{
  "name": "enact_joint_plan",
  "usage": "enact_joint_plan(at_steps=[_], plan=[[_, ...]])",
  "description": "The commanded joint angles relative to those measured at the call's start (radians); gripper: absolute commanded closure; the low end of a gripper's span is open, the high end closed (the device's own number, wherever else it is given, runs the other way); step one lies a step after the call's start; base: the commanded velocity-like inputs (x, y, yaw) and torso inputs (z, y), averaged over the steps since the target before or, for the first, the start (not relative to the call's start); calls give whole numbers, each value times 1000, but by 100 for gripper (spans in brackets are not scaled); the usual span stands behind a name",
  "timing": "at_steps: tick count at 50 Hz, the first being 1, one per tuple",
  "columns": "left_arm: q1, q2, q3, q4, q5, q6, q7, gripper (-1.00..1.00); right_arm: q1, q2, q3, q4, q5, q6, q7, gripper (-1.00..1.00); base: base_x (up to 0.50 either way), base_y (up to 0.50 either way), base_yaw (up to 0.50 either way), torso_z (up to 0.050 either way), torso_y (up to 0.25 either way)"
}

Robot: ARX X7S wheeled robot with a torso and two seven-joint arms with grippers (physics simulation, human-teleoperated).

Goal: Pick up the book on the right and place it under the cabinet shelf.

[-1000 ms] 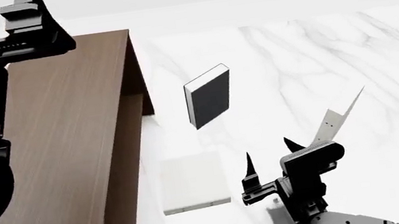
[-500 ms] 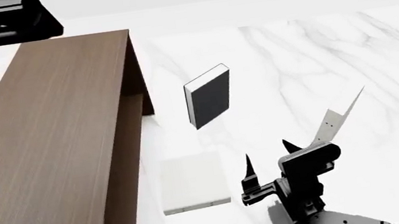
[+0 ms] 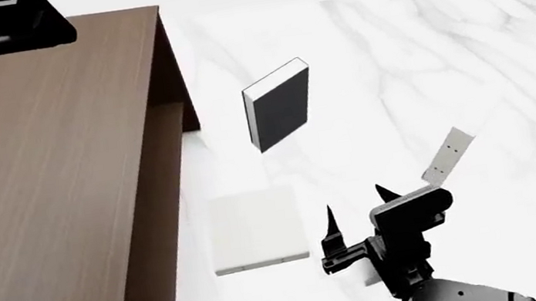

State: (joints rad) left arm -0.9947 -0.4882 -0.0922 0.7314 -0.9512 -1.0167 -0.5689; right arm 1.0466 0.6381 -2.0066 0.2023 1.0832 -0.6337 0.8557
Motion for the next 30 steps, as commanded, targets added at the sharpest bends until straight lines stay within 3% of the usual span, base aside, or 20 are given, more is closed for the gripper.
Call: enact_joint_plan(at_steps=[1, 30], plan=[[-13, -6, -9, 2, -19, -7, -10, -100, 21, 1, 4, -7, 0, 25, -9, -100, 0, 0, 0, 0, -41], [-28, -29, -29, 30, -79, -23, -30, -100, -20, -133, 57, 360, 109, 74, -222, -100, 0, 0, 0, 0, 1]])
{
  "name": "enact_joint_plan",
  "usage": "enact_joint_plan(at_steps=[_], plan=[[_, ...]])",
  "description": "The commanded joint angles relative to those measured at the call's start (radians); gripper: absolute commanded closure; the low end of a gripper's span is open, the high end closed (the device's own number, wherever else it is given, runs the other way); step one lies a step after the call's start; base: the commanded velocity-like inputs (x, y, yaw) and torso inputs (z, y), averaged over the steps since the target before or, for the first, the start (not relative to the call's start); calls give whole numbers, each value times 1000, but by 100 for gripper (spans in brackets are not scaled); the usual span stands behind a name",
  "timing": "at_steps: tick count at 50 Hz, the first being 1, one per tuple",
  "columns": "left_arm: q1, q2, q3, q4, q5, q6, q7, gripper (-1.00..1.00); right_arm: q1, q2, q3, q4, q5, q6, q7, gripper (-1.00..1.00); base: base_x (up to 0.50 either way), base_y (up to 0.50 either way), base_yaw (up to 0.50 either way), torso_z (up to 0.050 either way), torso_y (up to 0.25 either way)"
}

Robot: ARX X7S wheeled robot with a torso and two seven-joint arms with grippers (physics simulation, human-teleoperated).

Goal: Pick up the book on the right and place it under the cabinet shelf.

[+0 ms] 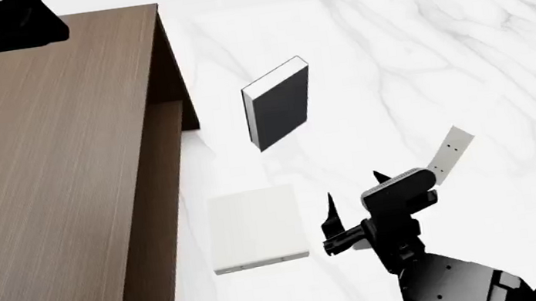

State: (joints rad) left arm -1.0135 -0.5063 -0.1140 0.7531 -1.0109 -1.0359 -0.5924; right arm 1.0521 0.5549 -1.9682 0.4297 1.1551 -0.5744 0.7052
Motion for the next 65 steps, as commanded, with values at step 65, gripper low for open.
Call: enact_joint_plan(at_steps=[65], plan=[[19, -31, 44, -11, 27, 61, 32, -100, -41, -170, 24, 208, 31, 85, -254, -100, 3, 2, 6, -1, -4]])
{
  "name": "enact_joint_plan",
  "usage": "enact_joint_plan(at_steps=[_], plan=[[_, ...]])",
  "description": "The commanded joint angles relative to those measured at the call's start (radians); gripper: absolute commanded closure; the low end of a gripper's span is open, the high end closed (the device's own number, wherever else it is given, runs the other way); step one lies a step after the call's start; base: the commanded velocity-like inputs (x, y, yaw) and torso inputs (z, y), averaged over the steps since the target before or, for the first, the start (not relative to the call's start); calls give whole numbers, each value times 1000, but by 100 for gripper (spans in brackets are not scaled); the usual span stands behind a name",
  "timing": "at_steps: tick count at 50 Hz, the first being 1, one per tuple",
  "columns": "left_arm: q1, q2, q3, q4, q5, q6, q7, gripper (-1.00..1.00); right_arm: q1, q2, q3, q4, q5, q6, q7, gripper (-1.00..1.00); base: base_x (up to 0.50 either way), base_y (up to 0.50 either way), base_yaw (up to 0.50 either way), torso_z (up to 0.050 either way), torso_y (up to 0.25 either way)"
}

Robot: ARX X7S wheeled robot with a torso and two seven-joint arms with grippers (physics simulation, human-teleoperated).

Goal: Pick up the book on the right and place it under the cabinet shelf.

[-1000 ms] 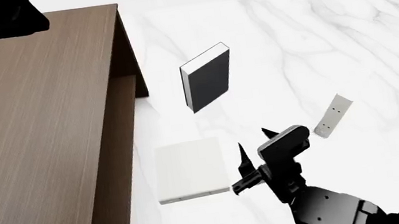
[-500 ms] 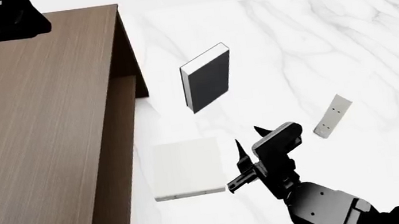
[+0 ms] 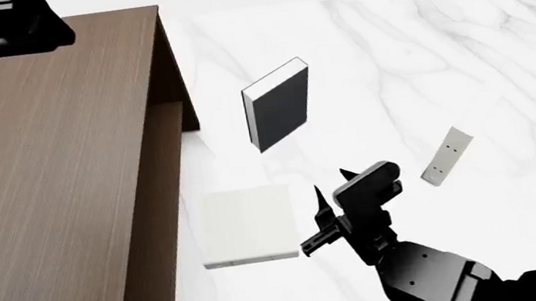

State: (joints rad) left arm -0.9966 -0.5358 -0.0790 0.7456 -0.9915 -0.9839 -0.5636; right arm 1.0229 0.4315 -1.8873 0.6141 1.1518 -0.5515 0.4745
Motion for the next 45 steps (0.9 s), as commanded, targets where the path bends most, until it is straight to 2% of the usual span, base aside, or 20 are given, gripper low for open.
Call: enact_joint_plan(at_steps=[1, 45], plan=[[2, -1, 10, -3, 7, 9, 3, -100, -12, -49, -57, 24, 34, 63, -25, -100, 11, 3, 6, -11, 0], [17, -21, 24, -10, 16, 42, 24, -100, -6, -136, -41, 35, 12, 84, -87, -100, 0, 0, 1, -1, -3]])
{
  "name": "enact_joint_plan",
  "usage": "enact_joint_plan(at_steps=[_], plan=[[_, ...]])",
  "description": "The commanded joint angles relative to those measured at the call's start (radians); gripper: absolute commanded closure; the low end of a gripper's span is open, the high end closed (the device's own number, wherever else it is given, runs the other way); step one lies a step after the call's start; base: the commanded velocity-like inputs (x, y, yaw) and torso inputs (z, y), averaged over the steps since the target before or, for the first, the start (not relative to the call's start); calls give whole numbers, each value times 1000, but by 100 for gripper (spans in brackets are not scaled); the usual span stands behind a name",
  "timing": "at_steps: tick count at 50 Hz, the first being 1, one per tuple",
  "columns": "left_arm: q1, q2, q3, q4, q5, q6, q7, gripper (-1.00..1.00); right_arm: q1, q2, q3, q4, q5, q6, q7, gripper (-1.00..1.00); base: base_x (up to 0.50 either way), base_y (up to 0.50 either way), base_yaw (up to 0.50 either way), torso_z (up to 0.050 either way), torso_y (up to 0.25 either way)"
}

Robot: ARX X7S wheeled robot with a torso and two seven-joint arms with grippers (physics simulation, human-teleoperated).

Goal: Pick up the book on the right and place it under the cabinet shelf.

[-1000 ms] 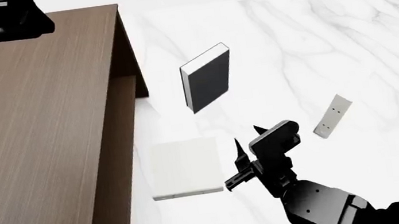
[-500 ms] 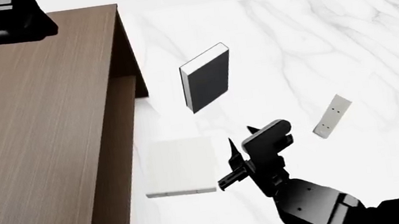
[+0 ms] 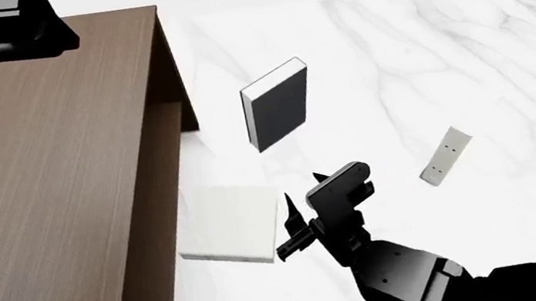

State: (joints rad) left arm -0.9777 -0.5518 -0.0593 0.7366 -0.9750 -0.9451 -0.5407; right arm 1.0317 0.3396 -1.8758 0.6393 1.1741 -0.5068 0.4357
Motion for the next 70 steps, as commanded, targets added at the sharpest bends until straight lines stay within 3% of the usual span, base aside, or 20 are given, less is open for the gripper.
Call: enact_joint_plan(at_steps=[1, 70], plan=[[-3, -6, 4, -1, 0, 3, 1, -100, -15, -46, -52, 12, -10, 40, -49, -100, 0, 0, 0, 0, -10], [-12, -41, -1, 7, -15, 33, 3, -100, -42, -276, 42, 225, -1, 45, -101, -100, 0, 0, 0, 0, -1]])
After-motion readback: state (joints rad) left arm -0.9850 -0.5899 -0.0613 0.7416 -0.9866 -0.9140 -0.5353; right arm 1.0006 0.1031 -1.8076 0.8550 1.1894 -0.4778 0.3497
